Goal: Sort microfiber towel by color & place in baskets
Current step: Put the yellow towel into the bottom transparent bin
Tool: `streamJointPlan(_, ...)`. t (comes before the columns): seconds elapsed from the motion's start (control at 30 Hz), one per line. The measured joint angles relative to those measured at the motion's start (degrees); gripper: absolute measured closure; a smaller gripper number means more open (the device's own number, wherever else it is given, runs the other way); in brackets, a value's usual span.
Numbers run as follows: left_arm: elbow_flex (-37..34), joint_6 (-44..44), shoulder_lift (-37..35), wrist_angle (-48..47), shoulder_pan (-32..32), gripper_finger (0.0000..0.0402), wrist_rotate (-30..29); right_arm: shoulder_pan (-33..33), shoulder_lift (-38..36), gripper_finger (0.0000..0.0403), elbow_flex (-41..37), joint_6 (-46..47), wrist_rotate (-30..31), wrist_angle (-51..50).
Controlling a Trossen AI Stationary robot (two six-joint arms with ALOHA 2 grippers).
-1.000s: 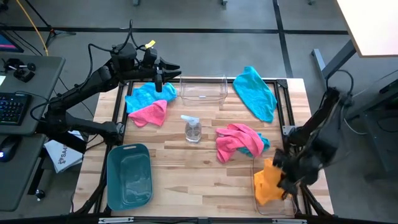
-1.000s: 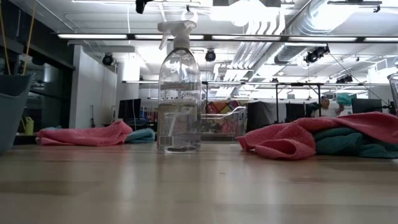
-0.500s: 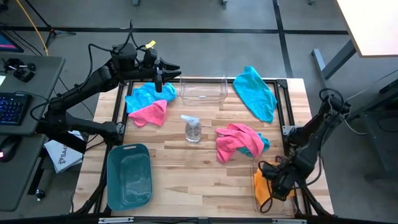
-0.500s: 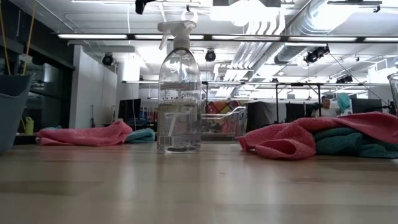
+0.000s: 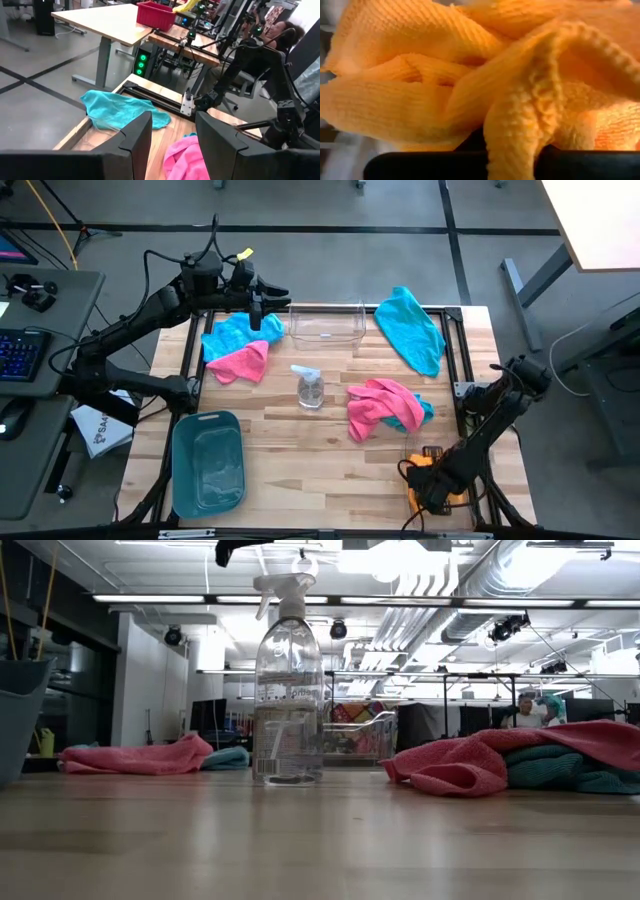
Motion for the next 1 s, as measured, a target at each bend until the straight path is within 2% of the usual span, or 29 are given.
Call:
streamJointPlan(0.27,0.0,-1.41,0.0,0.11,-0.02,0.0259,0.0,-0.14,0.07,0.0403,-1.99,-0.21,2.97,1.57)
streamJointPlan(0.53,0.0,-1.4,0.0,0.13,0.0,0.0259,0.0,-0.16,-0.81,0.0393,1.51,2.03,1.01,-2.87)
streamJointPlan(0.63,0.0,-1.4,0.0,0.15,0.0,0.0259,0.0,-0.14,-3.35,0.0361,4.39,4.43,1.23,-8.85)
streamJointPlan(0.8,0.0,-1.38,0.0,0.2,0.0,0.0259,0.0,-0.11,-7.79,0.0281,10.92,7.69,0.94,-17.2)
streamJointPlan(1.0,0.0,0.26,0.0,0.2,0.0,0.0259,0.0,-0.14,-10.41,0.0195,19.01,3.73,0.58,-22.14)
